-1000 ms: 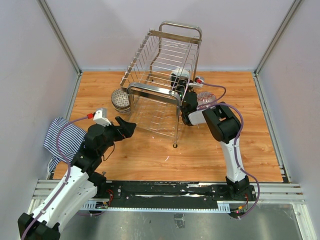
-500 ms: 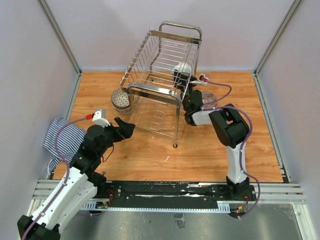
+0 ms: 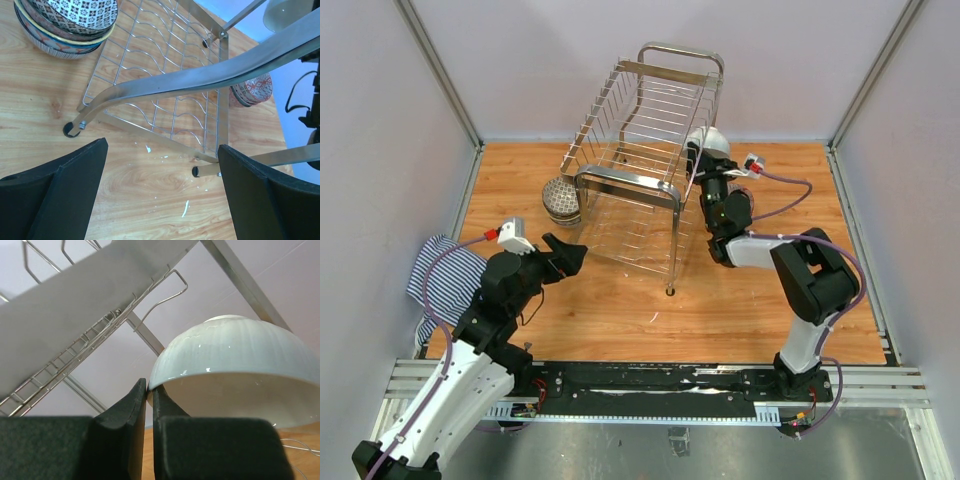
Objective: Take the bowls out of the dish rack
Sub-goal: Pick up the bowl from the dish rack.
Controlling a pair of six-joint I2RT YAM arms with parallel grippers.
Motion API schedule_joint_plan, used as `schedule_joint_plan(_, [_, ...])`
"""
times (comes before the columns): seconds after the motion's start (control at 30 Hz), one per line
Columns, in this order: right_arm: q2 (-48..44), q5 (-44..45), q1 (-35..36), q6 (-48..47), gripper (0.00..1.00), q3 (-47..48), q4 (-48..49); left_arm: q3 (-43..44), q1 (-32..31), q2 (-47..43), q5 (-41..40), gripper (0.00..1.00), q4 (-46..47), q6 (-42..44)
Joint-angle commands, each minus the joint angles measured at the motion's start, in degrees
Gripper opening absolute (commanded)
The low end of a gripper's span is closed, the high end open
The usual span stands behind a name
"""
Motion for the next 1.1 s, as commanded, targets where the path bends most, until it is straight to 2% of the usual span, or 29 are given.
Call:
schedule_joint_plan(0.0, [-7.0, 1.0, -1.1, -1.8, 0.01, -4.4, 5.5, 1.8, 0.4, -1.0, -0.5, 0.97, -0.3, -1.5])
schedule_joint_plan(0.2, [-21.2, 2.7, -1.3, -3.7, 0.01, -12.8, -7.9, 2.0, 0.4, -1.1, 0.2, 0.97, -0.7, -2.1])
schedule_joint_plan(0.3, [-29.2, 3.0, -2.3, -3.8, 0.01, -14.6, -19.9, 2.1, 0.4, -1.2, 0.1, 0.97, -1.0, -2.1])
schedule_joint_plan(0.4, [-36.0, 2.6, -4.1, -4.2, 0.01, -13.3, -33.8, 2.1, 0.4, -1.0, 0.0, 0.97, -1.2, -1.9])
schedule_joint_plan(0.53, [-40.8, -2.4, -8.3, -4.2, 0.01, -8.6, -50.8, 1.9, 0.4, -0.3, 0.0, 0.97, -0.9, -1.8])
schedule_joint_plan(0.67, [-40.7, -8.6, -12.7, -4.2, 0.01, -2.7, -64.3, 1.9, 0.4, 0.9, 0.7, 0.97, -0.2, -1.6])
schedule_joint_plan(0.77, [-37.9, -12.7, -14.6, -5.1, 0.01, 2.3, -70.4, 2.3, 0.4, 2.0, 1.0, 0.97, 0.2, -1.6])
schedule_joint_plan(1.07, [-26.7, -21.4, -16.4, -7.7, 0.01, 16.7, -82.8, 3.7, 0.4, 3.7, 1.1, 0.97, 0.3, -1.0])
